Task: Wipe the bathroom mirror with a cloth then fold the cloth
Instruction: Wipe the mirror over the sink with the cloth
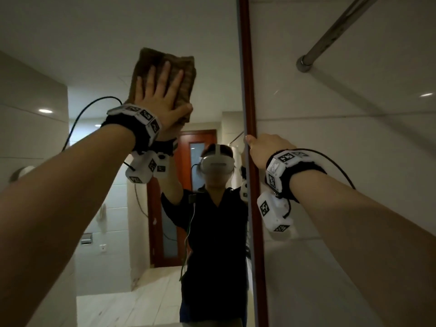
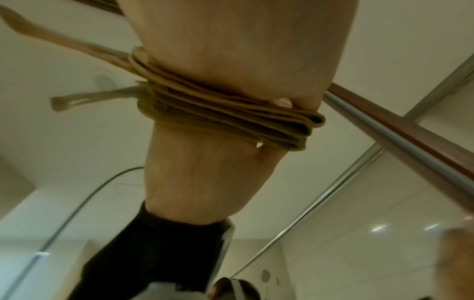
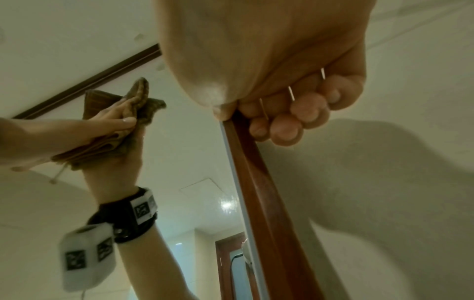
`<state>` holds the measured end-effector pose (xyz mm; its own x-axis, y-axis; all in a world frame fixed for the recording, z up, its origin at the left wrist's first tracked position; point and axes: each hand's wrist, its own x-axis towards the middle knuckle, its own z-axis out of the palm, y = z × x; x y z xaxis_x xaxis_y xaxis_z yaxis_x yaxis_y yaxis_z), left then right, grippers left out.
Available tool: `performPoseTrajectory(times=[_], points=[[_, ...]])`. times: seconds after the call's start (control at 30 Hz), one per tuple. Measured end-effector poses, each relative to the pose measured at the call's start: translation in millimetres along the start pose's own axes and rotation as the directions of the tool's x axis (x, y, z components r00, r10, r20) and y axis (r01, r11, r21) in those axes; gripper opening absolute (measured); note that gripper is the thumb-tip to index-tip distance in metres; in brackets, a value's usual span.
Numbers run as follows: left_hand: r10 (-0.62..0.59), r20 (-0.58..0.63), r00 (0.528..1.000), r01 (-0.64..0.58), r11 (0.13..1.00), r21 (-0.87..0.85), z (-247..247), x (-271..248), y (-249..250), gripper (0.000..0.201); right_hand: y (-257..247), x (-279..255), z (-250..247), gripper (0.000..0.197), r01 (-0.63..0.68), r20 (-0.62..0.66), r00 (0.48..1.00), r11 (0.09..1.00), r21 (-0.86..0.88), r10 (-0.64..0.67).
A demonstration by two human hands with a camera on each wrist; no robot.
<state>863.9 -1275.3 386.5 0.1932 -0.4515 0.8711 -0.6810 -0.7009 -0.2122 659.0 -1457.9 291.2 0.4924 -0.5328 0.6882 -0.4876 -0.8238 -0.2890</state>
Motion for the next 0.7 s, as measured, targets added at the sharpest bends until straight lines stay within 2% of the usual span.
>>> performPoseTrajectory(times=[0.1, 0.17, 0.27, 0.37, 0.4, 0.47, 0.53, 0.57, 0.63, 0.7], points=[[0.013, -0.011, 1.0, -0.013, 1.0, -0.016, 4.5, -5.4, 20.6, 0.086, -1.4, -3.2, -2.3, 0.054, -0.005, 0.007, 1.0, 1.0, -0.003, 0.005], [0.139, -0.007, 0.99, -0.139, 0.989, 0.04, 9.9, -21.7, 42.7, 0.085, -4.1, -5.8, -5.9, 0.055, -0.018, 0.015, 1.0, 1.0, -0.003, 0.018], [0.382, 0.04, 0.923, -0.384, 0.912, 0.146, 24.3, -53.7, 73.8, 0.081, -3.5, -8.1, -7.7, 0.051, -0.017, 0.001, 1.0, 1.0, -0.004, 0.017], [0.488, 0.098, 0.868, -0.497, 0.846, 0.194, 27.6, -57.6, 73.3, 0.076, -2.0, -8.4, -5.5, 0.049, -0.004, -0.007, 1.0, 1.0, 0.0, 0.004], [0.483, 0.085, 0.871, -0.49, 0.847, 0.206, 23.5, -48.4, 68.2, 0.075, -1.6, -7.5, -5.0, 0.05, -0.004, -0.007, 1.0, 1.0, 0.002, 0.004], [0.401, 0.022, 0.916, -0.398, 0.9, 0.178, 9.8, -22.4, 59.1, 0.072, -1.2, -5.8, -4.3, 0.054, -0.001, -0.004, 1.0, 1.0, 0.007, 0.001], [0.225, -0.01, 0.974, -0.224, 0.973, 0.05, -3.9, 5.4, 50.7, 0.068, 0.1, -4.6, -2.0, 0.057, 0.004, -0.011, 1.0, 1.0, 0.01, -0.004], [0.149, -0.011, 0.989, -0.149, 0.989, -0.005, -7.4, 16.7, 48.0, 0.066, 0.8, -4.5, -0.7, 0.057, 0.005, -0.018, 1.0, 1.0, 0.013, -0.005], [0.061, -0.019, 0.998, -0.062, 0.998, -0.033, -8.0, 27.5, 48.2, 0.066, 2.5, -4.9, 0.8, 0.057, 0.007, -0.038, 0.999, 1.0, 0.011, -0.007], [0.045, -0.028, 0.999, -0.046, 0.998, -0.032, -2.9, 19.6, 52.9, 0.068, 3.4, -4.5, 2.5, 0.057, 0.008, -0.035, 0.999, 1.0, 0.007, -0.007]])
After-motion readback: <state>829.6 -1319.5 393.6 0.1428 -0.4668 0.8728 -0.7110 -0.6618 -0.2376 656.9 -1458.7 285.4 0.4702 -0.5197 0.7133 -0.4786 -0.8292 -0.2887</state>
